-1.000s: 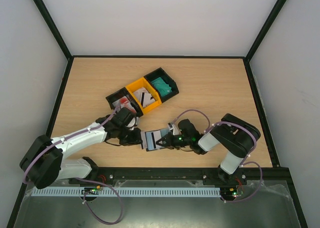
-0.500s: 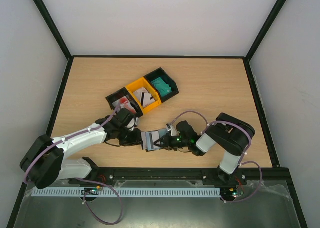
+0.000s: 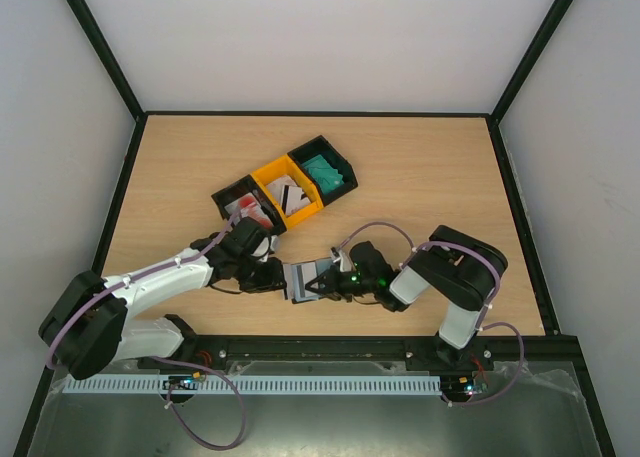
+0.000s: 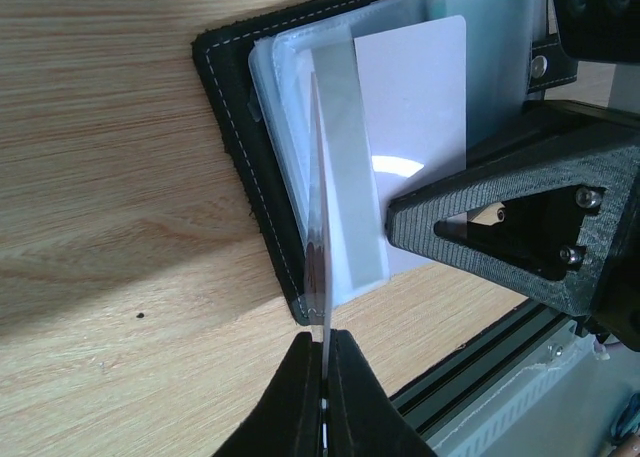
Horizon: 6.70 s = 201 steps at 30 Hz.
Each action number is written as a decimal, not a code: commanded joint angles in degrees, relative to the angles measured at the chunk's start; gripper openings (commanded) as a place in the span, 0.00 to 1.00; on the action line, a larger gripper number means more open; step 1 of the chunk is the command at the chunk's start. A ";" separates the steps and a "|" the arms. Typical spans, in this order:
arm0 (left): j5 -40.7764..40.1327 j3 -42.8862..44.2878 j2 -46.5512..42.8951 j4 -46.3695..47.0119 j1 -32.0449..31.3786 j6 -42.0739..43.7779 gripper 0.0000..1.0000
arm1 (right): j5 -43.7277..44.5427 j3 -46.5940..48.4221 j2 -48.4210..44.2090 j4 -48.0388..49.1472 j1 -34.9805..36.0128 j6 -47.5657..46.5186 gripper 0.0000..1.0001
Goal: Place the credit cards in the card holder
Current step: Insert the credit card into the card holder.
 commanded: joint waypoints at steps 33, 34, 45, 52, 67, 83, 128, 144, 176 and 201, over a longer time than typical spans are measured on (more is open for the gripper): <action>-3.92 -1.46 -2.33 -3.61 -0.35 0.18 0.02 | 15.09 9.84 -15.13 -42.50 2.08 -11.95 0.61; -3.85 -1.50 -2.34 -3.36 -0.35 0.18 0.02 | 15.08 10.28 -15.22 -43.35 2.10 -12.09 0.62; -3.33 -1.71 -2.40 -2.27 -0.35 -0.28 0.02 | 14.07 12.63 -15.74 -48.22 2.07 -14.34 0.68; -3.19 -1.81 -2.31 -1.87 -0.35 -0.35 0.02 | 14.12 15.14 -15.02 -52.88 3.00 -17.93 0.68; -3.19 -2.39 -2.85 -1.05 -0.35 -0.11 0.03 | 27.85 21.34 -13.03 -64.46 9.98 -18.17 0.70; -2.94 -2.95 -3.64 -0.55 -0.35 0.00 0.02 | 42.36 25.25 -13.00 -71.32 12.92 -14.74 0.71; -3.37 -3.78 -3.75 -0.14 -0.35 -0.02 0.02 | 31.24 27.30 -10.42 -61.34 16.29 -20.88 0.57; -7.95 1.32 -12.79 -2.53 -0.35 -0.97 0.02 | 52.24 24.15 -19.98 -72.59 12.11 -19.26 0.70; -4.15 -12.05 3.23 38.61 -7.47 -16.34 0.02 | 42.46 17.61 -15.51 -68.66 9.41 -16.88 0.33; 4.02 -14.62 8.65 50.30 -7.38 -23.31 0.02 | 41.27 17.37 -14.44 -67.29 9.33 -16.42 0.34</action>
